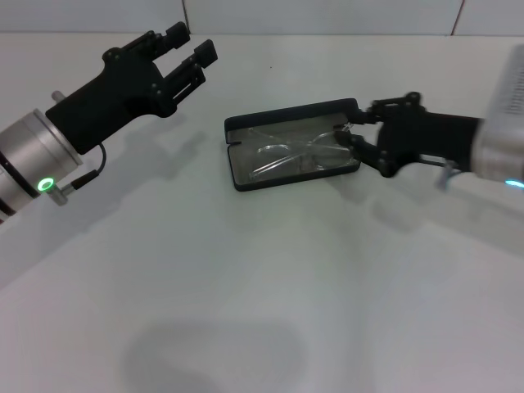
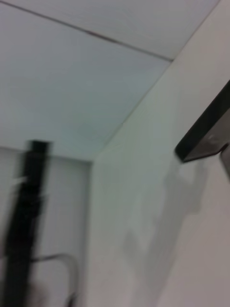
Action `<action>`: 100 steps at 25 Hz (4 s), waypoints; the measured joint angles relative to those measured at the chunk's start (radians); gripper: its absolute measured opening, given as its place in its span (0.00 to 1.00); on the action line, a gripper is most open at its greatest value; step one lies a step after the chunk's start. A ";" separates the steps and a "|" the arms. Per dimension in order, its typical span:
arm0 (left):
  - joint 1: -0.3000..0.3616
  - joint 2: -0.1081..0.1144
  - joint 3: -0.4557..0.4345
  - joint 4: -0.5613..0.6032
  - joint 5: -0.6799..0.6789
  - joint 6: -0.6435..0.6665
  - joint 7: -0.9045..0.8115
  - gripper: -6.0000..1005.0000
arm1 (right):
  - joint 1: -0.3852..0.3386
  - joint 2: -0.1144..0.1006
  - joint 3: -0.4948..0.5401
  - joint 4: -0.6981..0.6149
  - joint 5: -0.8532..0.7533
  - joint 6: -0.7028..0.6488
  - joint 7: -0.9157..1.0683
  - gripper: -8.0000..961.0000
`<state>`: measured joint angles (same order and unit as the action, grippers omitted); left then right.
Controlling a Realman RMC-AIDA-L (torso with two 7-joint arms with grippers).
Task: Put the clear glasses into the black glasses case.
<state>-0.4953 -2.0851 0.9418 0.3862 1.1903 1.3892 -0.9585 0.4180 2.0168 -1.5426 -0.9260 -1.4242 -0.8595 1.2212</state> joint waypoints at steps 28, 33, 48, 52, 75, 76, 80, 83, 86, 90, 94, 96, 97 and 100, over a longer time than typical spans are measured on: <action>-0.377 -0.017 0.379 0.002 0.384 -0.694 -0.576 0.54 | -0.045 -0.007 0.321 0.124 -0.256 -0.512 -0.009 0.69; -0.364 -0.017 0.467 0.008 0.333 -0.690 -0.586 0.54 | -0.046 -0.006 0.322 0.127 -0.257 -0.500 -0.009 0.69; -0.243 -0.019 0.583 0.049 0.128 -0.670 -0.456 0.54 | -0.041 -0.003 0.320 0.126 -0.247 -0.500 -0.002 0.70; -0.157 -0.012 0.582 0.114 -0.015 -0.509 -0.318 0.54 | -0.039 -0.003 0.324 0.125 -0.224 -0.501 -0.002 0.70; 0.205 0.067 0.459 0.205 0.000 0.318 0.069 0.79 | -0.001 -0.017 0.410 0.177 -0.149 -0.880 -0.212 0.84; 0.205 0.066 0.459 0.205 0.003 0.319 0.072 0.79 | -0.001 -0.016 0.409 0.177 -0.150 -0.879 -0.214 0.84; 0.203 0.067 0.459 0.204 0.010 0.320 0.074 0.79 | -0.001 -0.015 0.409 0.178 -0.152 -0.881 -0.219 0.84; 0.199 0.071 0.459 0.204 0.019 0.321 0.076 0.79 | -0.008 -0.015 0.410 0.179 -0.152 -0.885 -0.234 0.84; 0.196 0.071 0.457 0.204 0.023 0.321 0.076 0.79 | -0.012 -0.015 0.411 0.192 -0.151 -0.887 -0.260 0.84; 0.196 0.071 0.456 0.204 0.023 0.322 0.077 0.79 | -0.010 -0.016 0.412 0.220 -0.149 -0.922 -0.305 0.84; 0.198 0.072 0.456 0.204 0.026 0.322 0.077 0.79 | -0.011 -0.017 0.426 0.233 -0.144 -0.989 -0.366 0.84; 0.198 0.071 0.456 0.204 0.027 0.323 0.077 0.79 | -0.012 -0.017 0.444 0.244 -0.144 -1.006 -0.385 0.84; 0.199 0.070 0.456 0.204 0.027 0.323 0.078 0.79 | -0.012 -0.016 0.456 0.252 -0.143 -1.009 -0.393 0.84; 0.203 0.069 0.456 0.203 0.031 0.323 0.090 0.79 | -0.012 -0.015 0.476 0.270 -0.143 -1.012 -0.399 0.84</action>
